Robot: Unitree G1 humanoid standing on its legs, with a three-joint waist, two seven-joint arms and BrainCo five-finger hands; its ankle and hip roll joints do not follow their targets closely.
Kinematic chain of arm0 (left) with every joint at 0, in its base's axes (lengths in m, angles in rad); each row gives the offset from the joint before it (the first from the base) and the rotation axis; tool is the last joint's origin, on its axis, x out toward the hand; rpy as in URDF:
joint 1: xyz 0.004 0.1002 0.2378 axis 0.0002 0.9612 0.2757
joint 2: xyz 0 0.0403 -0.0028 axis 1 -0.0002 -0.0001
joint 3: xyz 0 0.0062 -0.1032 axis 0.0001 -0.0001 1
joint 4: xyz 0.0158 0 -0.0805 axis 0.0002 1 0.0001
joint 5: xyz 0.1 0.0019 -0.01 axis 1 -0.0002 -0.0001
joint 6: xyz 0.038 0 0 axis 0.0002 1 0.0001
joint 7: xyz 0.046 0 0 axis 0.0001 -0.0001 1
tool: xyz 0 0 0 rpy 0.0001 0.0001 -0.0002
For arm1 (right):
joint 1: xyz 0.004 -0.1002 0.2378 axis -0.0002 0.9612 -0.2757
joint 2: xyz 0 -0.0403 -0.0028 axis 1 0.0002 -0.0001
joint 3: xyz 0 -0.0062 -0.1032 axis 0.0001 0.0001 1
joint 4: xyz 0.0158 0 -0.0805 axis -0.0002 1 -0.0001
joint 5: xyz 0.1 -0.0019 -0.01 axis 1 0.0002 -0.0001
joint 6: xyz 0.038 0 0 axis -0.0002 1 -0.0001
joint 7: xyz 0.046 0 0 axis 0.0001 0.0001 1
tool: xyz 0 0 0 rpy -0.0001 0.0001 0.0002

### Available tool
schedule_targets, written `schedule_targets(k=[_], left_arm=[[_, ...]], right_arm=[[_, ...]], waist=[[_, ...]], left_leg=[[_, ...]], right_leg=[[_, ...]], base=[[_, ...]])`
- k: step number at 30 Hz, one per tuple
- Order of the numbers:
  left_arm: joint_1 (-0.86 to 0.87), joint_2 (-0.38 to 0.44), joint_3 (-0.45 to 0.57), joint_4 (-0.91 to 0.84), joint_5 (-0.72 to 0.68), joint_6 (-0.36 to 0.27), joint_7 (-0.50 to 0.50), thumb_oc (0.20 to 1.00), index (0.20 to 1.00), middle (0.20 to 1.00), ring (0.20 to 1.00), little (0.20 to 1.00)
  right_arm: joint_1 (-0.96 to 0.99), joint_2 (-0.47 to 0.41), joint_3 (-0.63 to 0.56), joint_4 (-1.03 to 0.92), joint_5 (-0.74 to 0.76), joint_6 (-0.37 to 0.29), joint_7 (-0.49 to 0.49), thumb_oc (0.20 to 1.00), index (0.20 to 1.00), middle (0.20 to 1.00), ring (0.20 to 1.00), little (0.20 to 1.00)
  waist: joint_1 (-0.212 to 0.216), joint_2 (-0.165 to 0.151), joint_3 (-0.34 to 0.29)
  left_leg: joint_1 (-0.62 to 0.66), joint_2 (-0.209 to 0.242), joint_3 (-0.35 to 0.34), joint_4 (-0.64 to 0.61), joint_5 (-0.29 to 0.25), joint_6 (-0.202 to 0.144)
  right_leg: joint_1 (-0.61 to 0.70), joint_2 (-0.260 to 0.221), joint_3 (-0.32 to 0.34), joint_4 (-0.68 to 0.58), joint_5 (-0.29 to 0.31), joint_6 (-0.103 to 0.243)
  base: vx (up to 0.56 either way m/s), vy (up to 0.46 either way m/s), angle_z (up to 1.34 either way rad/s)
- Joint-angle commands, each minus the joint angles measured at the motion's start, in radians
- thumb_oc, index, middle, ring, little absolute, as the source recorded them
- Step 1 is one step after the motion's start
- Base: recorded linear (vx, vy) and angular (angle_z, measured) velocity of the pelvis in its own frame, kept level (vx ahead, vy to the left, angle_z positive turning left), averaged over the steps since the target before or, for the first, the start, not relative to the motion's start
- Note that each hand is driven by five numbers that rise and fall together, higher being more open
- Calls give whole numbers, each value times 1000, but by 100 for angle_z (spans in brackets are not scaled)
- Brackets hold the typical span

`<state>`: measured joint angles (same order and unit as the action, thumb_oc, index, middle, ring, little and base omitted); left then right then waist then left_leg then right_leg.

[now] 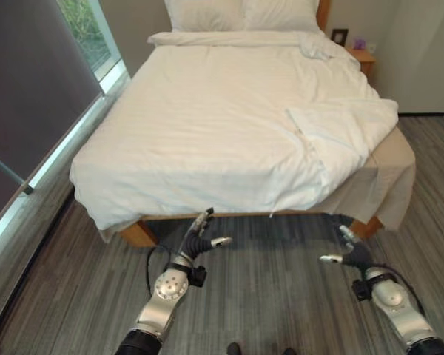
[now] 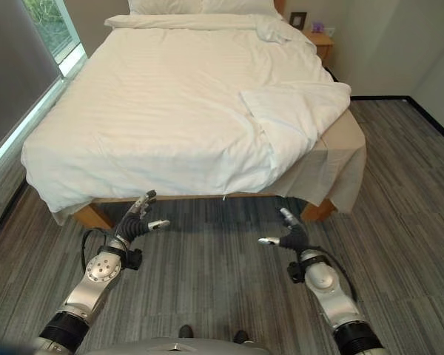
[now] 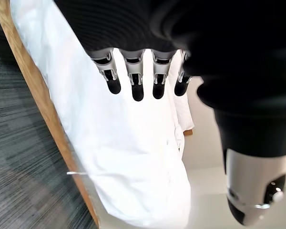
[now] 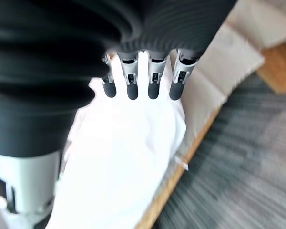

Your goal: Making the bed.

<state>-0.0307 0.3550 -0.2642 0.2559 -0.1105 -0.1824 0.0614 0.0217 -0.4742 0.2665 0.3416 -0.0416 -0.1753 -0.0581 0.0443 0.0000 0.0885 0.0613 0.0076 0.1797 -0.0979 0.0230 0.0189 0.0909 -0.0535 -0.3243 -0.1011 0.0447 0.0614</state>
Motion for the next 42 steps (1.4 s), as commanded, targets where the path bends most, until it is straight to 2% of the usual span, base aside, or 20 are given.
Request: schedule_targets(k=[1, 6, 7, 8, 9, 15, 19, 23, 25, 27, 28, 29, 30, 32, 36, 37, 38, 40, 41, 42], left_arm=[[-40, 3, -22, -60, 39, -45, 23, 1000, 1000, 1000, 1000, 1000], [-70, -10, -62, -32, 6, -42, 54, 1000, 1000, 1000, 1000, 1000], [-82, -9, -66, -24, -2, -37, 60, 1000, 1000, 1000, 1000, 1000], [-88, -2, -67, -30, -8, -30, 68, 1000, 1000, 1000, 1000, 1000], [-87, -2, -67, -31, -8, -29, 68, 1000, 1000, 1000, 1000, 1000], [-91, -25, -74, 24, -43, -27, 73, 1000, 1000, 1000, 1000, 1000], [-53, -40, -57, 31, -73, -30, 76, 1000, 1000, 1000, 1000, 1000], [-70, -70, -75, 33, -128, -27, 93, 1000, 1000, 1000, 1000, 1000], [-76, -86, -87, 40, -127, -26, 104, 1000, 1000, 1000, 1000, 1000], [-47, -89, -88, 24, -130, -33, 107, 1000, 1000, 1000, 1000, 1000], [-41, -93, -87, 26, -131, -31, 104, 1000, 1000, 1000, 1000, 1000], [-39, -98, -81, 44, -135, -25, 100, 1000, 1000, 1000, 1000, 1000], [-39, -103, -84, 51, -133, -24, 109, 1000, 1000, 1000, 1000, 1000], [-37, -103, -82, 46, -140, -23, 117, 1000, 1000, 1000, 1000, 1000], [-9, -93, -68, 28, -146, -21, 129, 1000, 1000, 1000, 1000, 1000], [39, -34, -24, -23, -156, -19, 93, 1000, 1000, 1000, 1000, 1000], [41, -7, -10, -37, -152, -19, 89, 1000, 1000, 1000, 1000, 1000], [49, 14, 19, -52, -136, -8, 90, 1000, 1000, 1000, 1000, 1000], [49, 26, 35, -59, -127, -2, 89, 1000, 1000, 1000, 1000, 1000], [50, 27, 36, -60, -127, -1, 89, 1000, 1000, 1000, 1000, 1000]], right_arm=[[-50, 0, 23, -46, -80, -32, -46, 1000, 1000, 1000, 1000, 1000], [-117, 28, 76, -42, -103, -23, -72, 1000, 1000, 1000, 1000, 1000], [-136, 33, 91, -36, -109, -17, -71, 1000, 1000, 1000, 1000, 1000], [-157, 51, 117, -16, -127, 2, -70, 1000, 1000, 1000, 1000, 1000], [-158, 52, 118, -14, -128, 2, -71, 1000, 1000, 1000, 1000, 1000], [-177, 56, 160, 11, -146, 12, -91, 1000, 1000, 1000, 1000, 1000], [-158, 43, 172, 2, -151, 7, -83, 1000, 1000, 1000, 1000, 1000], [-191, -1, 206, -18, -157, 15, -94, 1000, 1000, 1000, 1000, 1000], [-198, -3, 210, -9, -172, 26, -100, 1000, 1000, 1000, 1000, 1000], [-213, 17, 212, -5, -168, 25, -106, 1000, 1000, 1000, 1000, 1000], [-220, 27, 216, 3, -164, 23, -110, 1000, 1000, 1000, 1000, 1000], [-241, 49, 234, 29, -160, 17, -113, 1000, 1000, 1000, 1000, 1000], [-258, 55, 242, 46, -167, 16, -125, 1000, 1000, 1000, 1000, 1000], [-272, 61, 243, 46, -168, 13, -130, 1000, 1000, 1000, 1000, 1000], [-256, 83, 248, 41, -189, 16, -123, 1000, 1000, 1000, 1000, 1000], [-182, -48, 117, -124, -95, 6, -47, 1000, 1000, 1000, 1000, 1000], [-174, -87, 82, -193, -54, -9, -42, 1000, 1000, 1000, 1000, 1000], [-152, -138, 47, -266, -30, -13, -7, 1000, 1000, 1000, 1000, 1000], [-142, -146, 32, -282, -31, -12, 4, 1000, 1000, 1000, 1000, 1000], [-141, -146, 31, -285, -31, -10, 5, 1000, 1000, 1000, 1000, 1000]], waist=[[31, -10, -7], [25, -5, 43], [25, 0, 55], [35, 14, 68], [34, 14, 69], [29, 18, 71], [31, 26, 56], [75, 36, 132], [84, 30, 155], [106, 10, 157], [115, 13, 151], [133, 26, 126], [133, 43, 113], [124, 52, 96], [128, 21, 63], [135, -27, 45], [128, -47, 44], [120, -60, 48], [111, -60, 56], [111, -61, 55]], left_leg=[[2, 50, 1, 11, -56, -51], [15, 49, 12, 11, -66, -32], [19, 53, 23, 11, -67, -32], [38, 70, 57, 11, -90, -41], [40, 70, 57, 11, -92, -42], [56, 111, 76, 11, -90, -80], [104, 150, 98, 12, -71, -109], [-131, 252, 20, 554, 85, -159], [-224, 232, -4, 675, 76, -154], [-306, 151, 53, 620, 14, -101], [-312, 134, 66, 555, -20, -106], [-294, 87, 169, 292, 26, -95], [-277, 87, 241, 149, 99, -107], [-247, 105, 301, 61, 120, -97], [-200, 57, 267, 22, 113, -60], [-169, 41, 275, 20, 90, -36], [-143, 33, 288, 15, 68, -22], [-97, 2, 293, 11, 14, 16], [-72, -2, 282, 11, -6, 26], [-73, -4, 283, 11, -8, 29]], right_leg=[[7, -121, -50, 14, 3, 81], [-51, -126, -55, 143, -7, 88], [-74, -136, -70, 187, -9, 99], [-96, -198, -165, 245, 4, 128], [-94, -197, -166, 246, 2, 129], [-102, -186, -167, 71, 54, 103], [-71, -138, -141, 19, 34, 80], [6, -78, -111, 14, -72, -8], [26, -75, -107, 14, -93, -22], [31, -79, -91, 14, -98, -21], [51, -64, -75, 14, -127, -12], [77, -37, -74, 14, -146, 8], [101, -14, -83, 14, -161, 17], [124, 2, -95, 14, -175, 24], [180, 5, -96, 14, -171, 36], [202, -8, -99, 63, -144, 61], [184, -25, -107, 143, -119, 90], [124, -107, -116, 342, -36, 173], [81, -140, -115, 445, 38, 191], [75, -144, -113, 455, 35, 193]], base=[[0, 0, 0], [-42, 25, -3], [44, -23, -24], [81, -35, -43], [97, -45, -72], [121, -246, -22], [137, -266, -12], [43, -367, -64], [100, -219, -54], [201, -101, -25], [532, -5, -51], [688, 51, -63], [542, 80, -39], [450, 76, 3], [462, 44, 13], [419, 59, 21], [539, 137, 24], [313, 205, 27], [181, 144, -6], [202, 115, -19]])
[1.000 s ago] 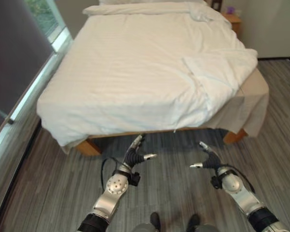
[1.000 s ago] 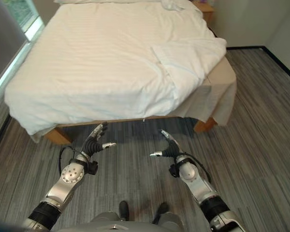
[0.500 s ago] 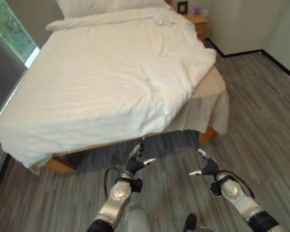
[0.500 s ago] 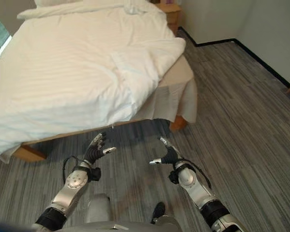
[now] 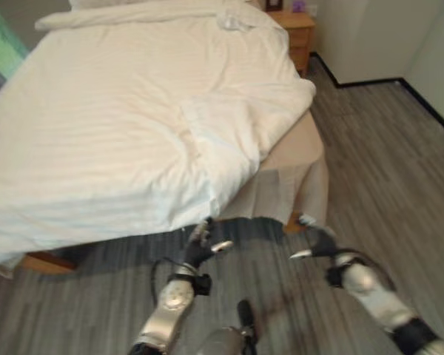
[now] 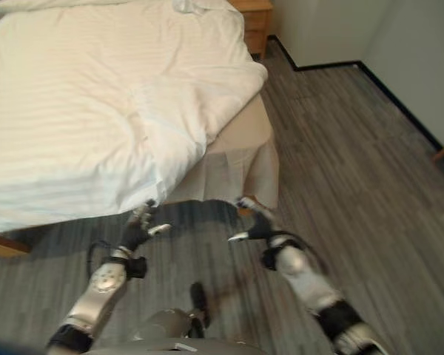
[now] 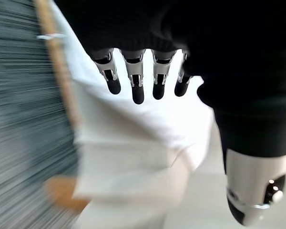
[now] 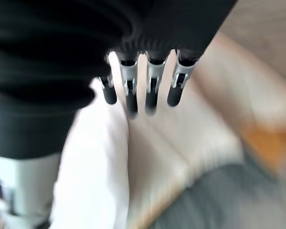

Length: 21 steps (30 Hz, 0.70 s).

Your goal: Making the bed.

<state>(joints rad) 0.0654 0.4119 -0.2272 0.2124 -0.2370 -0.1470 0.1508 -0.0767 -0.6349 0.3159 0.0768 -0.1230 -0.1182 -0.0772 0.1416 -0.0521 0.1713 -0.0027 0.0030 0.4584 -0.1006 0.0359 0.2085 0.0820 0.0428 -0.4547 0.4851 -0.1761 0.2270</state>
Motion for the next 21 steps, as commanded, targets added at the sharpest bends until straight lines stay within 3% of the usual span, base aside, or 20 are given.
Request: schedule_targets(k=[1, 2, 3, 4, 6, 7, 10, 11, 15, 17, 21], left_arm=[[-47, -23, 18, -26, 7, -33, 6, 1000, 1000, 1000, 1000, 1000], [-40, -14, 50, -40, 18, -38, 14, 1000, 1000, 1000, 1000, 1000], [-40, -14, 50, -40, 18, -38, 14, 1000, 1000, 1000, 1000, 1000], [-21, -8, 78, -61, 29, -43, 4, 1000, 1000, 1000, 1000, 1000], [-9, -8, 85, -61, 34, -44, 1, 1000, 1000, 1000, 1000, 1000], [-3, -10, 91, -60, 36, -46, 0, 1000, 1000, 1000, 1000, 1000], [4, -19, 101, -48, 46, -45, 3, 1000, 1000, 1000, 1000, 1000], [8, -19, 105, -51, 49, -43, -1, 1000, 1000, 1000, 1000, 1000], [-16, -5, 148, -49, 85, -44, 16, 1000, 1000, 1000, 1000, 1000], [-39, 12, 184, -65, 133, -47, 33, 1000, 1000, 1000, 1000, 1000], [-105, 39, 263, -82, 182, -55, 113, 1000, 1000, 1000, 1000, 1000]], right_arm=[[-37, 14, -31, -28, 45, -67, 31, 1000, 1000, 1000, 1000, 1000], [-18, 10, -59, -39, 33, -67, 32, 1000, 1000, 1000, 1000, 1000], [-18, 10, -59, -39, 33, -67, 32, 1000, 1000, 1000, 1000, 1000], [24, 12, -101, -46, 24, -63, 35, 1000, 1000, 1000, 1000, 1000], [50, 17, -113, -45, 24, -62, 37, 1000, 1000, 1000, 1000, 1000], [65, 29, -122, -36, 21, -61, 35, 1000, 1000, 1000, 1000, 1000], [118, 67, -149, -24, 13, -57, 22, 1000, 1000, 1000, 1000, 1000], [141, 75, -159, -31, 11, -54, 24, 1000, 1000, 1000, 1000, 1000], [161, 72, -175, -73, -21, -48, 28, 1000, 1000, 1000, 1000, 1000], [165, 58, -194, -126, -31, -51, 44, 1000, 1000, 1000, 1000, 1000], [152, 28, -213, -184, -2, -66, 54, 1000, 1000, 1000, 1000, 1000]], waist=[[-1, 0, -17], [-22, 17, -6], [-22, 16, -6], [-42, 28, 9], [-53, 29, 8], [-58, 24, 10], [-77, 7, 9], [-83, 0, 7], [-91, -11, 1], [-93, -25, -10], [-105, -12, -51]], left_leg=[[12, 4, -15, 13, -39, -152], [36, 15, -46, 13, -59, -152], [35, 15, -47, 13, -59, -152], [49, 27, -102, 13, -72, -172], [50, 30, -131, 13, -73, -180], [42, 32, -143, 13, -56, -184], [53, 36, -220, 13, -79, -206], [53, 36, -240, 13, -82, -211], [80, 55, -288, 13, -94, -227], [101, 51, -297, 13, -102, -232], [144, 76, -295, 13, -115, -252]], right_leg=[[26, -265, 28, -28, 299, 31], [-39, -309, 14, 23, 290, 22], [-39, -309, 14, 23, 290, 22], [-96, -318, 21, -92, 237, -12], [-96, -294, 31, -165, 221, -28], [-114, -271, 59, -273, 222, -54], [-152, -224, 208, -478, 254, -54], [-160, -222, 231, -520, 278, -50], [-197, -240, 224, -572, 339, -33], [-170, -241, 217, -572, 323, -42], [-129, -221, 219, -572, 309, -54]], base=[[279, 68, 3], [283, 57, 35], [402, -102, 100], [227, -111, 92], [207, -163, 118], [183, -227, 107], [238, -229, 150], [258, -238, 173], [201, -225, 57], [231, -269, 67], [192, -197, 8]])
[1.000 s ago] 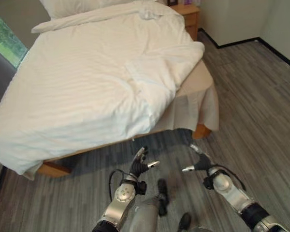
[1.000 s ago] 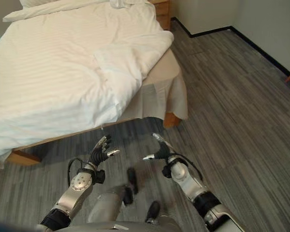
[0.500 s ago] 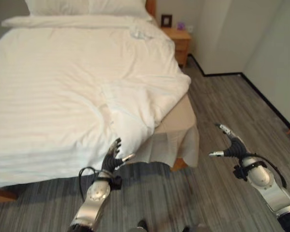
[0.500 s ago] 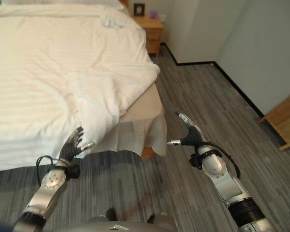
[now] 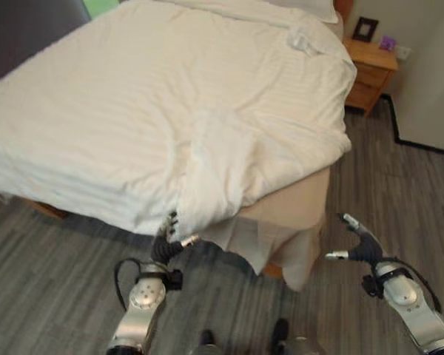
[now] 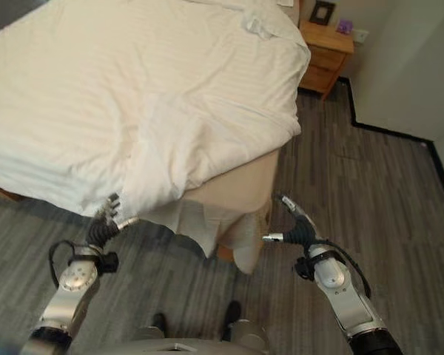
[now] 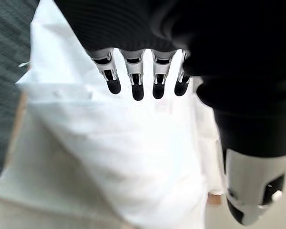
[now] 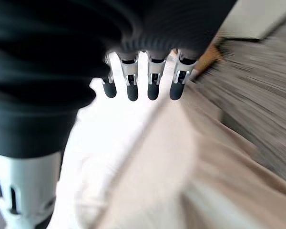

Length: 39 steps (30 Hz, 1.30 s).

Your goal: Making the bed.

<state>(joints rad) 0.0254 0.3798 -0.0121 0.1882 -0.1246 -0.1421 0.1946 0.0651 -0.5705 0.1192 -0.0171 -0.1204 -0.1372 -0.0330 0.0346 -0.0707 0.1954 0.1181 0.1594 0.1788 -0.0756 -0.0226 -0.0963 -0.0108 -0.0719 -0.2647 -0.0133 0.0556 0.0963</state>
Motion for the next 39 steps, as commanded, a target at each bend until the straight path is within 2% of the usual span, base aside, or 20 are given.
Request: schedule_targets(k=[1, 2, 3, 6, 7, 8, 9, 10, 11, 12, 14, 17, 21, 23, 28, 29, 34, 35, 37, 39], left_arm=[[-79, 85, 63, -50, 73, -61, 84, 1000, 1000, 1000, 1000, 1000], [-106, 99, 66, -35, 75, -63, 99, 1000, 1000, 1000, 1000, 1000], [-134, 114, 65, -33, 83, -64, 111, 1000, 1000, 1000, 1000, 1000], [-238, 132, 38, -1, 72, -72, 145, 1000, 1000, 1000, 1000, 1000], [-262, 134, 34, 3, 71, -72, 151, 1000, 1000, 1000, 1000, 1000], [-295, 149, 27, 14, 103, -62, 166, 1000, 1000, 1000, 1000, 1000], [-311, 151, 22, 29, 121, -52, 176, 1000, 1000, 1000, 1000, 1000], [-312, 151, 21, 30, 122, -52, 177, 1000, 1000, 1000, 1000, 1000], [-328, 151, 13, 48, 141, -42, 188, 1000, 1000, 1000, 1000, 1000], [-348, 160, 5, 71, 164, -30, 200, 1000, 1000, 1000, 1000, 1000], [-393, 167, -19, 124, 198, -16, 219, 1000, 1000, 1000, 1000, 1000], [-455, 183, -57, 194, 258, 15, 250, 1000, 1000, 1000, 1000, 1000], [-507, 190, -72, 285, 334, 56, 252, 1000, 1000, 1000, 1000, 1000], [-559, 215, -110, 393, 402, 90, 267, 1000, 1000, 1000, 1000, 1000], [-614, 251, -144, 452, 418, 91, 282, 1000, 1000, 1000, 1000, 1000], [-622, 277, -144, 448, 433, 95, 284, 1000, 1000, 1000, 1000, 1000], [-696, 320, -164, 495, 461, 133, 298, 1000, 1000, 1000, 1000, 1000], [-735, 324, -188, 571, 483, 157, 295, 1000, 1000, 1000, 1000, 1000], [-756, 332, -202, 617, 493, 168, 296, 1000, 1000, 1000, 1000, 1000], [-828, 348, -245, 745, 509, 190, 297, 1000, 1000, 1000, 1000, 1000]], right_arm=[[11, -53, -22, -110, 4, -54, 19, 1000, 1000, 1000, 1000, 1000], [4, -67, -19, -117, 14, -56, 23, 1000, 1000, 1000, 1000, 1000], [1, -91, -22, -134, 22, -61, 27, 1000, 1000, 1000, 1000, 1000], [-13, -123, -21, -151, 41, -72, 29, 1000, 1000, 1000, 1000, 1000], [-20, -128, -14, -147, 44, -71, 30, 1000, 1000, 1000, 1000, 1000], [-30, -134, -3, -144, 47, -68, 39, 1000, 1000, 1000, 1000, 1000], [-29, -136, 2, -147, 50, -70, 44, 1000, 1000, 1000, 1000, 1000], [-29, -136, 2, -148, 50, -69, 44, 1000, 1000, 1000, 1000, 1000], [-27, -137, 8, -148, 50, -72, 49, 1000, 1000, 1000, 1000, 1000], [-22, -142, 13, -148, 48, -74, 55, 1000, 1000, 1000, 1000, 1000], [-17, -150, 26, -145, 41, -78, 61, 1000, 1000, 1000, 1000, 1000], [-7, -165, 25, -157, 26, -90, 56, 1000, 1000, 1000, 1000, 1000], [37, -171, -5, -178, 14, -107, 62, 1000, 1000, 1000, 1000, 1000], [77, -160, -16, -183, 1, -113, 62, 1000, 1000, 1000, 1000, 1000], [87, -149, -4, -182, -21, -119, 54, 1000, 1000, 1000, 1000, 1000], [97, -142, -2, -180, -39, -116, 59, 1000, 1000, 1000, 1000, 1000], [113, -121, 11, -184, -55, -113, 65, 1000, 1000, 1000, 1000, 1000], [114, -111, 17, -181, -53, -112, 68, 1000, 1000, 1000, 1000, 1000], [113, -108, 19, -177, -51, -113, 68, 1000, 1000, 1000, 1000, 1000], [107, -109, 25, -169, -33, -118, 70, 1000, 1000, 1000, 1000, 1000]], waist=[[-3, 15, -86], [-7, 25, -86], [-14, 33, -75], [-35, 34, -30], [-43, 30, -23], [-55, 28, -18], [-57, 30, -18], [-55, 29, -17], [-58, 31, -24], [-61, 41, -31], [-59, 60, -43], [-64, 66, -47], [-91, 83, -74], [-111, 67, -93], [-127, 42, -98], [-130, 32, -99], [-145, 15, -93], [-156, 10, -90], [-157, 11, -92], [-162, -1, -79]], left_leg=[[35, -74, -11, -12, -57, 47], [50, -68, -6, -3, -49, 40], [31, -58, 0, 77, -64, 29], [-120, -21, -5, 352, 30, -21], [-147, -5, 17, 392, 55, -24], [-184, 7, 60, 394, 45, -14], [-185, 5, 81, 355, 18, -7], [-182, 3, 83, 352, 19, -6], [-176, -6, 96, 284, 8, 3], [-168, -8, 95, 195, 23, 5], [-162, 0, 72, 24, 115, -5], [-233, 33, 32, -12, 139, -24], [-198, 55, 71, -12, 136, -32], [-140, 39, 112, -12, 113, -24], [-102, 13, 166, -12, 69, 2], [-87, -5, 190, -12, 45, 17], [-83, -41, 227, -12, 11, 41], [-93, -44, 242, -12, 2, 47], [-89, -44, 235, -12, -26, 44], [-108, -35, 266, -12, -30, 45]], right_leg=[[-25, -99, 26, -74, 65, 75], [-10, -90, 27, -74, 51, 68], [13, -84, 24, -74, 31, 58], [52, -93, -6, -74, 2, 16], [61, -94, -13, -74, -7, 9], [68, -90, -16, -74, -18, 6], [74, -91, -12, -74, -23, 11], [74, -92, -11, -74, -23, 12], [76, -94, -5, -74, -28, 20], [75, -89, -2, -74, -30, 29], [77, -79, 4, -74, -36, 39], [104, -72, 11, -74, -66, 43], [122, -70, 18, -74, -72, 56], [134, -95, 52, -74, -58, 67], [123, -132, 94, -74, -30, 96], [122, -151, 104, -74, -16, 113], [92, -186, 114, -74, 69, 143], [68, -188, 113, -71, 104, 150], [64, -186, 116, -70, 102, 159], [32, -176, 92, -71, 139, 165]], base=[[184, -172, -4], [170, -180, -6], [111, -173, -9], [34, -162, -1], [91, -112, 25], [179, -45, 25], [153, -5, 15], [147, 62, -5], [160, 101, -19], [245, 162, -17], [258, 182, -19], [206, 153, -38], [234, 198, -36], [307, 277, -50], [175, 207, -47], [217, 278, -36], [144, 196, -35], [85, 144, -21], [123, 127, -18], [74, 122, -27]])
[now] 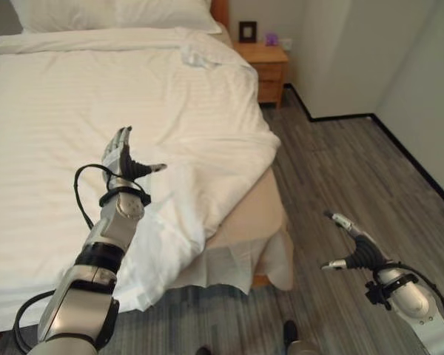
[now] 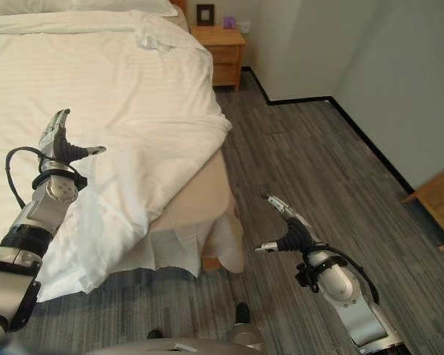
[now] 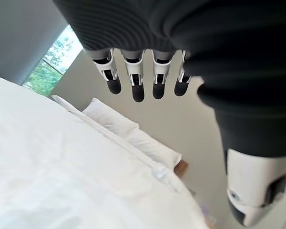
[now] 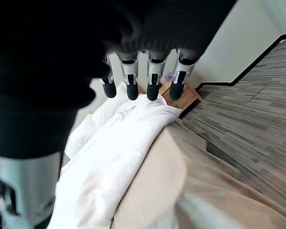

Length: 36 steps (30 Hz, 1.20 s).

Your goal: Making the bed.

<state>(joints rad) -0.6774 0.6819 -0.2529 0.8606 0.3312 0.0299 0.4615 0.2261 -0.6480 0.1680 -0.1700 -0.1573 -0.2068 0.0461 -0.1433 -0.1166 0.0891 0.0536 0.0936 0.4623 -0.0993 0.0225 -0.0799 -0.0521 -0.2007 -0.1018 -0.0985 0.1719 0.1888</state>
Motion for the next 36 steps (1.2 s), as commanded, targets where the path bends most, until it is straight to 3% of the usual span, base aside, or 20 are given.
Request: schedule_targets(k=[1, 13, 20, 21, 22, 26, 32, 35, 36], left_arm=[[-145, 53, -13, 97, 54, 21, 34, 1000, 1000, 1000, 1000, 1000], [-392, 109, -153, 362, 84, 32, 19, 1000, 1000, 1000, 1000, 1000], [-464, 115, -153, 389, 34, 34, 28, 1000, 1000, 1000, 1000, 1000], [-478, 115, -156, 387, 23, 32, 30, 357, 357, 357, 357, 357], [-486, 107, -157, 400, 10, 29, 21, 200, 200, 200, 200, 200], [-449, 77, -103, 427, -55, 13, 2, 200, 200, 200, 200, 200], [-392, -59, -5, 310, -245, -53, 35, 200, 200, 200, 200, 200], [-270, -188, 17, 49, -264, -88, 63, 200, 200, 200, 200, 200], [-178, -271, 8, -90, -242, -106, 61, 200, 200, 200, 200, 200]], right_arm=[[-53, -31, -23, -15, 8, -51, -10, 1000, 1000, 1000, 1000, 1000], [-68, -35, -28, -15, 91, -66, 0, 1000, 1000, 1000, 1000, 1000], [-55, -26, -23, -6, 102, -66, 7, 1000, 1000, 1000, 1000, 1000], [-56, -25, -25, -4, 105, -66, 5, 1000, 1000, 1000, 1000, 1000], [-65, -31, -18, 0, 110, -64, 12, 1000, 1000, 1000, 1000, 1000], [-39, -26, -22, -14, 128, -72, 28, 1000, 1000, 1000, 1000, 1000], [-5, -32, -22, -20, 115, -73, 26, 1000, 1000, 1000, 1000, 1000], [5, -40, -4, -18, 82, -73, 24, 1000, 1000, 1000, 1000, 1000], [6, -47, 16, -5, 46, -70, 20, 1000, 1000, 1000, 1000, 1000]], waist=[[14, 40, 30], [-9, -12, 82], [-14, -14, 85], [-14, -13, 87], [-13, -13, 89], [-11, -20, 95], [-6, -9, 95], [8, -3, 97], [18, 1, 95]], left_leg=[[-50, 35, -11, 12, -74, 29], [-273, 71, 14, 12, -24, 9], [-337, 67, 10, 12, -13, 4], [-342, 66, 9, 12, -12, 4], [-339, 61, 9, 12, -16, 5], [-321, 58, 7, 12, -26, 6], [-294, 48, -5, 12, -43, 12], [-262, 41, -11, 12, -53, 21], [-237, 35, -15, 12, -59, 25]], right_leg=[[62, -44, -78, 13, 33, 73], [-173, -61, -175, 11, 114, 73], [-231, -81, -210, 11, 137, 73], [-234, -83, -214, 11, 138, 73], [-235, -88, -217, 11, 138, 73], [-227, -89, -221, 11, 140, 73], [-197, -95, -229, 11, 122, 73], [-154, -98, -245, 11, 89, 73], [-123, -95, -254, 11, 66, 73]], base=[[5, 45, -50], [-16, 59, -31], [-3, 13, -2], [4, 57, 6], [13, 49, 4], [4, 9, 0], [-3, -6, 5], [-8, -48, 9], [-3, -50, 25]])
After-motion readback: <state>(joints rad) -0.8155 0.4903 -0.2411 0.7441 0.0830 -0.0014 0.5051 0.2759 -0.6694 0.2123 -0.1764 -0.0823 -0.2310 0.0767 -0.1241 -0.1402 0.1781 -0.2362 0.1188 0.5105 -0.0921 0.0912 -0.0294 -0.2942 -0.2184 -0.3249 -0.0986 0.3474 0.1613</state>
